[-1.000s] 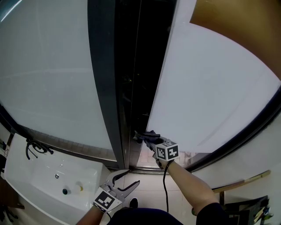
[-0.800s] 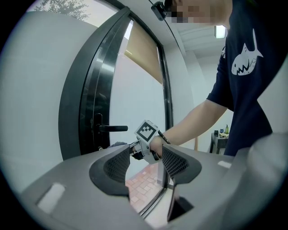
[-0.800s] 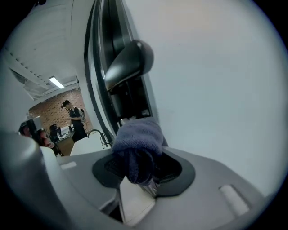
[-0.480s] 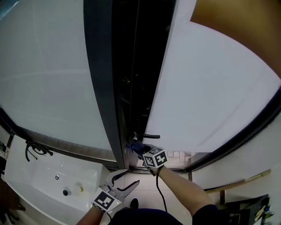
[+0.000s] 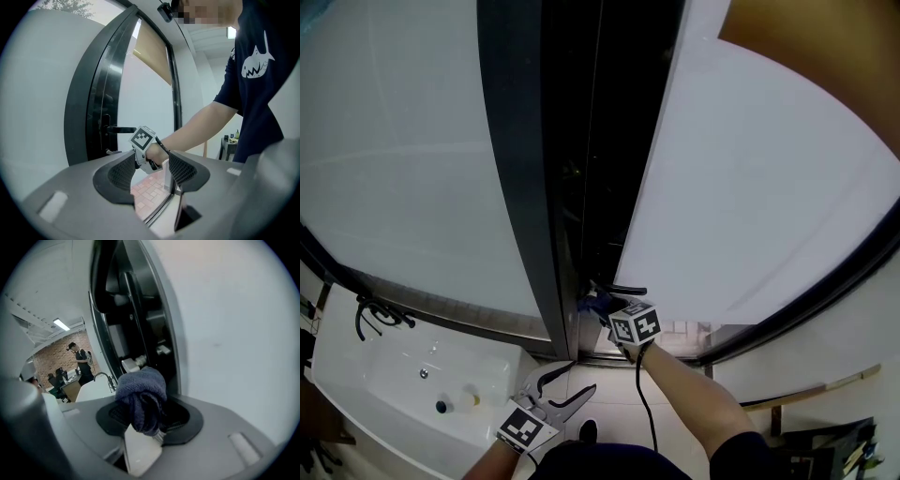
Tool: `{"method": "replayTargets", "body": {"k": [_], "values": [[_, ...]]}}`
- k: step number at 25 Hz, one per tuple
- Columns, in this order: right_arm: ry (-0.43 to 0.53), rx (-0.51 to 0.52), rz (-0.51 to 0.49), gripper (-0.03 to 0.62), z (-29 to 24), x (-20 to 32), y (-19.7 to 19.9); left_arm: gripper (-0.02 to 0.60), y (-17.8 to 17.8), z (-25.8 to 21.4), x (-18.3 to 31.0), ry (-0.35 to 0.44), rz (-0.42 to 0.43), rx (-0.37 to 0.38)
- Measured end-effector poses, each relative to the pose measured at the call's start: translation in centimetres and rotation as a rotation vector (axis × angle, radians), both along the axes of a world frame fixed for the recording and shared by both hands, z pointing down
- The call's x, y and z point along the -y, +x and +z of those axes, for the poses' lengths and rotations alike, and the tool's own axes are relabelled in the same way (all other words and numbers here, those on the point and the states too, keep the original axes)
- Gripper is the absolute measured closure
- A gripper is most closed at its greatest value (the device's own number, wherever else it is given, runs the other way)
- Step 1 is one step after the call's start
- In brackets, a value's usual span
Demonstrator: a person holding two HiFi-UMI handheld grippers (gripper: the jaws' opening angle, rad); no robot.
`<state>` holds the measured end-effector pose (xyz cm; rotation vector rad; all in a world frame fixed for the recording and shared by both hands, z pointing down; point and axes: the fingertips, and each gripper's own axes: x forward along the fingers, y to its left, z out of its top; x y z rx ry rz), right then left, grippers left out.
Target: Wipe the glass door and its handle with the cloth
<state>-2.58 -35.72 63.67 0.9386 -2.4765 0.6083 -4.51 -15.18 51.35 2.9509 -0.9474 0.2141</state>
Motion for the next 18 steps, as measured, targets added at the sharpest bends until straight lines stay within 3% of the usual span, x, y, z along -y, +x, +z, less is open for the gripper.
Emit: {"method": "replayTargets", "body": {"k": [6,14,18], "values": [[-0.011,0.090,0.102,0.431,-1.4,0.5,2.1,0.360,0.7,0.0,-0.1,0.009,0.015,-0.002],[0.041,0.115,0.184,0.431,-3.8,1.0,5.1,0.360,1.1,-0.1,-0.3,0.012,0.025,-0.007],[0.029,0.110,0.144,0.431,-3.7,0.2,4.8,0.360,1.2,0.2,-0.4,0.016,0.034,0.008]]}}
